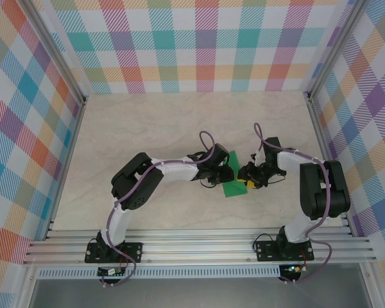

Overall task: Fold a paper plane with a square sheet of paper (pick it up from the middle)
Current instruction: Turn over the paper at the center of the table.

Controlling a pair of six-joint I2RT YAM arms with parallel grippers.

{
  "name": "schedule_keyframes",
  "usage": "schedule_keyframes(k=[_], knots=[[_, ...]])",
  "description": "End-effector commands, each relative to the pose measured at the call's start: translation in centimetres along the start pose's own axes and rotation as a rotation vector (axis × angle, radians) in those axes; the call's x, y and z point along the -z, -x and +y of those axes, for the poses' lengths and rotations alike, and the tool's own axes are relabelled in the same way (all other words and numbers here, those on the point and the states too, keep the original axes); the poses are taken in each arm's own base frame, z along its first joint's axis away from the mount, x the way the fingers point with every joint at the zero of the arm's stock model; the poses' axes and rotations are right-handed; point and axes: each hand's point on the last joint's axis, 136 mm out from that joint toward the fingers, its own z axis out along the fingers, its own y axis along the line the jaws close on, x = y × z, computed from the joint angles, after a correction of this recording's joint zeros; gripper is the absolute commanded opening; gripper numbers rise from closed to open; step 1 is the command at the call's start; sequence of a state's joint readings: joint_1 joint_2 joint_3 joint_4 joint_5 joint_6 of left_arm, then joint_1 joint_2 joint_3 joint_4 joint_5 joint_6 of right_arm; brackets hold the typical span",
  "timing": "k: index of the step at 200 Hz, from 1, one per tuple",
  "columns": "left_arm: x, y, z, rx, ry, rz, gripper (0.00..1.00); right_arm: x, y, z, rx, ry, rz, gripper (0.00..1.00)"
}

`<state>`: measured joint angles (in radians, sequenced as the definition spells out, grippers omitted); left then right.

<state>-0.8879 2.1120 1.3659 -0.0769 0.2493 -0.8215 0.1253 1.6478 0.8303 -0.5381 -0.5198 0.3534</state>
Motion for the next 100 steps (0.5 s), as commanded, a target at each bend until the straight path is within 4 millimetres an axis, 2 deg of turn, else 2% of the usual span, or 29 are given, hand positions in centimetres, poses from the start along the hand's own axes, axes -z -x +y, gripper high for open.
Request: schedule_keyframes(k=[1,29,65,100], knots=[[1.43,1.11,-1.09,-0.003,-0.014,-0.027,0.23,-0.46,-0.81,0.9,0.016,0.07,0.041,0.41],[1.64,1.2,-1.17,-0.002,-0.016,-0.03,0.23,-0.11,-0.74,1.25,0.024,0.077,0.026,0.39],[1.77,1.27,-1.39,-0.005,-0.021,-0.033,0.23,0.06,-0.65,0.63,0.023,0.034,0.014,0.37],[2.38,1.47,-1.72,-0.004,-0.035,-0.042,0.23,0.26,-0.56,0.54,0.024,0.022,0.003,0.26]])
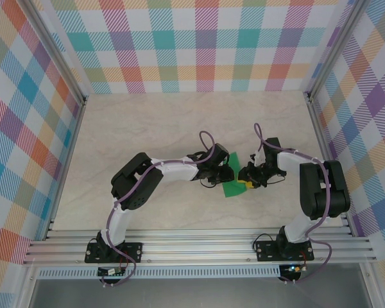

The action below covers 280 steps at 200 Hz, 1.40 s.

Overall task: Fold a paper plane with a square sheet of paper (pick it up from the middle)
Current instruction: Turn over the paper at the center of the table.

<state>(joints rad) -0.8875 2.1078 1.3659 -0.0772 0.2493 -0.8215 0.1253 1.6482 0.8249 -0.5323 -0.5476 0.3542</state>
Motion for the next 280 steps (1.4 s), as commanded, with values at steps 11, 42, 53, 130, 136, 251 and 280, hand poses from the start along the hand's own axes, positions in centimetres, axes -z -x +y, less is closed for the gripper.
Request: schedule_keyframes(k=[11,42,53,130,136,251,280], knots=[[2.6,1.5,-1.7,-0.003,-0.038,-0.047,0.23,0.6,-0.3,0.4,0.03,-0.002,-0.013,0.24],[4.6,2.4,-1.6,0.006,-0.055,-0.083,0.25,1.7,-0.2,1.6,0.055,0.019,-0.032,0.12],[5.8,2.7,-1.9,0.004,-0.066,-0.105,0.26,2.1,-0.2,2.2,0.065,0.032,-0.039,0.08],[16.0,3.6,4.1,0.071,0.111,-0.382,0.29,8.7,0.3,4.6,0.216,-0.371,-0.225,0.0],[16.8,3.6,4.8,0.082,0.125,-0.403,0.3,9.5,0.3,4.8,0.246,-0.442,-0.246,0.0],[27.0,1.1,14.3,0.27,0.274,-0.659,0.42,0.0,-1.9,6.9,0.539,-1.122,-0.039,0.08],[28.1,0.6,14.5,0.267,0.279,-0.671,0.44,-6.3,-5.0,10.4,0.534,-0.892,0.065,0.26]])
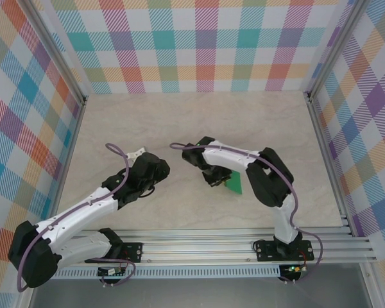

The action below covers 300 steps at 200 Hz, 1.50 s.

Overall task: Fold a paper plane with a square sheet of paper (pick it up from the middle)
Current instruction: Turn over the paper at the center of the table, then third fold the triangle at the center of the table.

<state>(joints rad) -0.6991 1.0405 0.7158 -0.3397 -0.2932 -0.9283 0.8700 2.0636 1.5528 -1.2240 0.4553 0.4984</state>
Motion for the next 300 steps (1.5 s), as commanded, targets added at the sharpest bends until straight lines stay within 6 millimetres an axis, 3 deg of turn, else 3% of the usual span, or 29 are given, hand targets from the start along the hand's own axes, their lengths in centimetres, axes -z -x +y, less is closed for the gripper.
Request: schedule_keyframes(k=[1,23,41,69,87,102,125,163,208,257,300], knots=[[0.7,0.5,1.6,0.007,0.046,-0.029,0.44,2.3,0.1,5.2,-0.028,0.221,0.016,0.27],[1.1,0.7,1.8,0.001,0.047,-0.033,0.44,3.3,0.3,7.3,-0.032,0.346,0.0,0.42],[1.3,0.8,1.9,0.001,0.048,-0.036,0.44,4.3,0.3,7.4,-0.031,0.409,-0.03,0.54],[0.9,0.2,0.8,-0.015,-0.007,-0.002,0.46,6.0,0.1,6.0,-0.115,0.603,-0.083,0.57],[-0.3,-1.3,-1.3,-0.042,-0.084,0.084,0.46,6.4,0.1,2.8,-0.224,0.677,-0.148,0.59],[-1.7,-2.7,-4.3,-0.059,-0.19,0.166,0.43,6.1,-0.1,0.5,-0.307,0.755,-0.176,0.58],[-4.0,-5.9,-9.1,-0.11,-0.32,0.331,0.36,4.1,-0.8,-2.4,-0.438,0.853,-0.164,0.47],[-6.8,-13.3,-15.0,-0.285,-0.369,0.591,0.22,1.1,-2.1,-4.2,-0.56,0.955,-0.113,0.37],[-9.7,-18.4,-13.9,-0.301,-0.267,0.715,0.17,-0.4,-2.9,-3.7,-0.577,0.979,-0.07,0.38],[-10.1,-19.8,-10.8,-0.308,-0.176,0.747,0.15,-1.3,-3.2,-3.4,-0.569,0.959,-0.048,0.39],[-10.3,-21.0,-9.5,-0.308,-0.161,0.783,0.14,-1.7,-3.0,-2.8,-0.569,0.983,-0.033,0.39]])
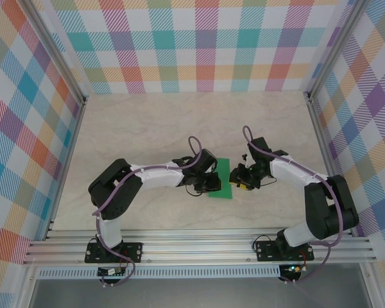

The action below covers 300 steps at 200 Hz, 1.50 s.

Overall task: Fold a paper plane with a square sheet of paper (pick it up from the middle)
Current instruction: Third fold the triangle at the center of the table.

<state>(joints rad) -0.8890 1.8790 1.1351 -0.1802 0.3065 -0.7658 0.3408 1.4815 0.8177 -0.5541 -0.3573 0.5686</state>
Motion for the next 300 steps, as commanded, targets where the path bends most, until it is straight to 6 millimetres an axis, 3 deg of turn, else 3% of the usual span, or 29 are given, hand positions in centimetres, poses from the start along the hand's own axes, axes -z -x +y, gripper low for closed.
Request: schedule_keyframes(k=[1,81,166,224,273,286,300], knots=[[-0.7,-1.4,0.9,0.006,0.018,0.042,0.14,-0.8,-0.4,-0.1,-0.005,0.026,0.028,0.39],[-2.5,-3.3,3.9,0.053,0.055,0.071,0.15,-2.2,-0.6,0.1,-0.028,0.066,0.073,0.45],[-1.6,-2.7,3.2,0.04,0.035,0.034,0.16,-3.3,-0.4,0.9,-0.026,0.118,0.113,0.47],[-0.9,-2.5,3.0,0.0,0.046,0.023,0.16,-2.6,0.6,1.2,0.027,0.082,0.097,0.38],[0.1,-1.8,2.1,-0.047,0.043,0.002,0.19,-2.8,1.2,1.6,0.044,0.081,0.119,0.15],[0.8,-1.5,1.6,-0.066,0.031,-0.022,0.22,-2.6,1.2,1.8,0.041,0.078,0.121,0.12],[2.0,-1.1,0.9,-0.1,0.011,-0.074,0.33,-2.4,1.1,2.0,0.037,0.085,0.124,0.1]])
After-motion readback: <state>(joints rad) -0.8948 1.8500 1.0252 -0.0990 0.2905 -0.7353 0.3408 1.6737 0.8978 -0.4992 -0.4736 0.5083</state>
